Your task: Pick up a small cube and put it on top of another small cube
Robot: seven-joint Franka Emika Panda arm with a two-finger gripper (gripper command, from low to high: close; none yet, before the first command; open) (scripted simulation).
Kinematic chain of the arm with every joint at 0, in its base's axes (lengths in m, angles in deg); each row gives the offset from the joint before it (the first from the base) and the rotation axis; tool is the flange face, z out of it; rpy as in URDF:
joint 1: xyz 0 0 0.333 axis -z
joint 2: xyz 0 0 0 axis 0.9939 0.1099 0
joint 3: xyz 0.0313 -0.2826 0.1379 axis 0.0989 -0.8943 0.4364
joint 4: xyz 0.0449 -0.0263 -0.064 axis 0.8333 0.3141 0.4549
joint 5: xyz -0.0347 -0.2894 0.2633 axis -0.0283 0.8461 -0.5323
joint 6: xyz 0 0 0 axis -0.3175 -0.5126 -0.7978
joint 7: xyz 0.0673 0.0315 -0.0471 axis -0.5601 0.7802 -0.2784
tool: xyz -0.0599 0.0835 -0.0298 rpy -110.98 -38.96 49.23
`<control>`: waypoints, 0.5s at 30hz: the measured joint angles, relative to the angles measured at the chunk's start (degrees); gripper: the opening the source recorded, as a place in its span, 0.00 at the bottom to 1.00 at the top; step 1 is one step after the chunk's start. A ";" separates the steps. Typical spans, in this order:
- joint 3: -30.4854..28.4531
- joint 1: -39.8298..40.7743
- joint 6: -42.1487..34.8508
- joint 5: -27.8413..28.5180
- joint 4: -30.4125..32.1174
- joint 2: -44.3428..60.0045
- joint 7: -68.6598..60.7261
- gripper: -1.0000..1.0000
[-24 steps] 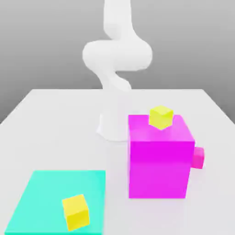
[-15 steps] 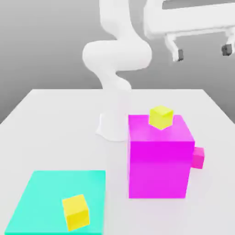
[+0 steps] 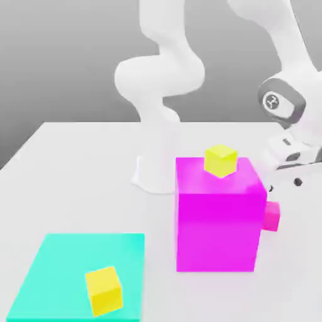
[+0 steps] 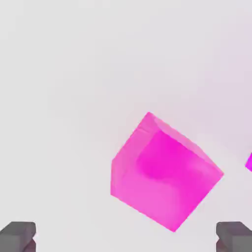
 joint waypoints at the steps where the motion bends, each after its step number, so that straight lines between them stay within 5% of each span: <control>1: -0.06 -1.10 1.32 0.59 1.14 1.09 2.81 0.50; 12: -4.12 1.53 17.97 3.18 8.10 -8.98 27.04 0.50; 15: -6.06 1.78 22.86 10.42 7.97 -5.84 34.35 0.50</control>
